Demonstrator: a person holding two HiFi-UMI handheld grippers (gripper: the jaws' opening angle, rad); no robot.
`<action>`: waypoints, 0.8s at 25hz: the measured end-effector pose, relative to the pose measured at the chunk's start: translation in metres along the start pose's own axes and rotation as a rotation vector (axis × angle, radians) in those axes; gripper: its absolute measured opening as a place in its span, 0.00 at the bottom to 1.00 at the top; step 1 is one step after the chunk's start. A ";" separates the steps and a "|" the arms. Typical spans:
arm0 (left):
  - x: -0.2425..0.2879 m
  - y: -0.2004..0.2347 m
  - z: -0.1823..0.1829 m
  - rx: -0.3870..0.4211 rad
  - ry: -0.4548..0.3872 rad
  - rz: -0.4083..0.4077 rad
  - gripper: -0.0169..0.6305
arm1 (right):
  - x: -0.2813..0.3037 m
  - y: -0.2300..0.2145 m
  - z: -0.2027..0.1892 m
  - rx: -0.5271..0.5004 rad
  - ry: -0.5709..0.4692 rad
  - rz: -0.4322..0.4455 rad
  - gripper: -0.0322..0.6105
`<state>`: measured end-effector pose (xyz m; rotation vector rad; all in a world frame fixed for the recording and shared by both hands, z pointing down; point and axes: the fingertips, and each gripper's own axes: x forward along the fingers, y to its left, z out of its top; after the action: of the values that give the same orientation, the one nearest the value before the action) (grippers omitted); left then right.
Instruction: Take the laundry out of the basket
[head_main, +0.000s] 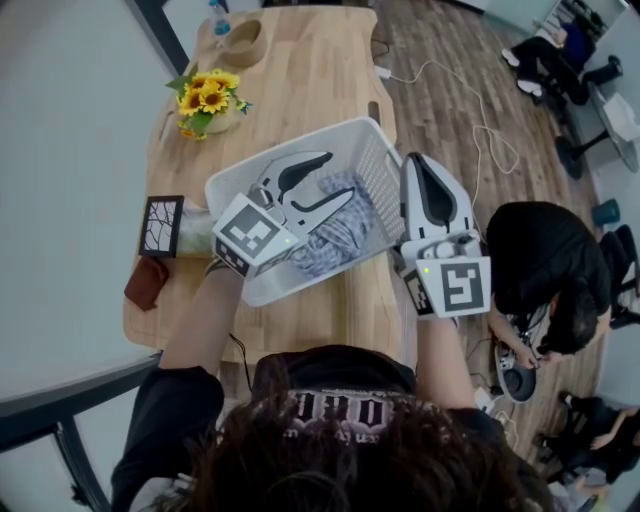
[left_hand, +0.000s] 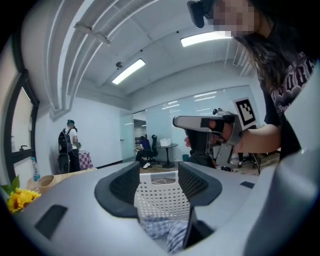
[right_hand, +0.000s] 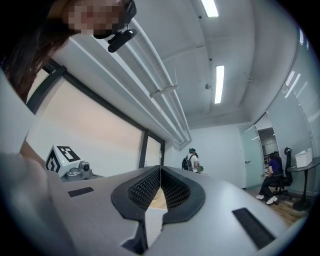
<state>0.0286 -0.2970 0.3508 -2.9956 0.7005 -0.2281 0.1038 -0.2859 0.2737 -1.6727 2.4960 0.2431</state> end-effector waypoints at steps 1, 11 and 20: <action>0.003 -0.003 -0.004 0.006 0.010 -0.028 0.39 | 0.002 0.000 0.001 -0.002 -0.002 0.000 0.09; 0.027 -0.030 -0.093 0.006 0.272 -0.251 0.67 | 0.017 0.004 -0.003 -0.001 0.002 0.024 0.09; 0.052 -0.036 -0.132 -0.052 0.367 -0.300 0.76 | 0.026 -0.002 -0.008 -0.010 0.001 0.008 0.09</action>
<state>0.0698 -0.2910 0.4908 -3.1287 0.2713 -0.8001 0.0953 -0.3120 0.2760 -1.6668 2.5072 0.2555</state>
